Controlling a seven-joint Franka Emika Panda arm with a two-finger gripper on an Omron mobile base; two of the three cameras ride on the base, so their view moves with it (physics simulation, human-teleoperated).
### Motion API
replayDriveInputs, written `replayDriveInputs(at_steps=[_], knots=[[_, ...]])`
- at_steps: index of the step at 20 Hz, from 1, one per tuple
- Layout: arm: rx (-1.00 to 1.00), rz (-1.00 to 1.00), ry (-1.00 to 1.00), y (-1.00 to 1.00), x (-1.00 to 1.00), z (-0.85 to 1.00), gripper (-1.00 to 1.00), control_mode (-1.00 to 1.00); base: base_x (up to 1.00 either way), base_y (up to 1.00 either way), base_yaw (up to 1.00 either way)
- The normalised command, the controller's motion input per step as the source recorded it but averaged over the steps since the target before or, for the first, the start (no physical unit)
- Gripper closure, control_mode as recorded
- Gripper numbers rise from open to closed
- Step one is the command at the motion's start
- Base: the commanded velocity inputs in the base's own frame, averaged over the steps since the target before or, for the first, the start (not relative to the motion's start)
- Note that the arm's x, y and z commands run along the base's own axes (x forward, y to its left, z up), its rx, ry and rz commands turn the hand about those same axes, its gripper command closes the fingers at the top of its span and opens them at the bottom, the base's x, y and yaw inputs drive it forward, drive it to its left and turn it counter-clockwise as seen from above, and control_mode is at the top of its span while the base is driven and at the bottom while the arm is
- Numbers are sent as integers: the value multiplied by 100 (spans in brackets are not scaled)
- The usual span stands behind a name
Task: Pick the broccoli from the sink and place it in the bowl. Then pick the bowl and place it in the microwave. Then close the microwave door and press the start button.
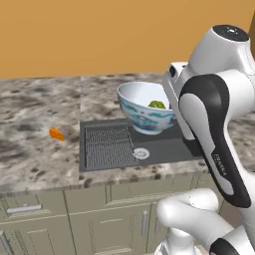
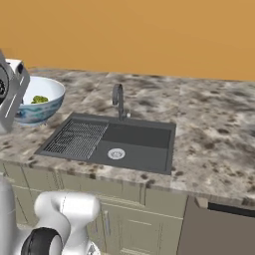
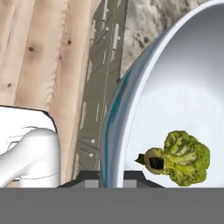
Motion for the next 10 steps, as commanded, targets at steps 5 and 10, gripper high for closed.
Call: replayDriveInputs(at_steps=[5,10], knots=[[0,0,0,0,0,0,100,100,-10,0,52],[0,0,0,0,0,0,100,100,0,4,62]])
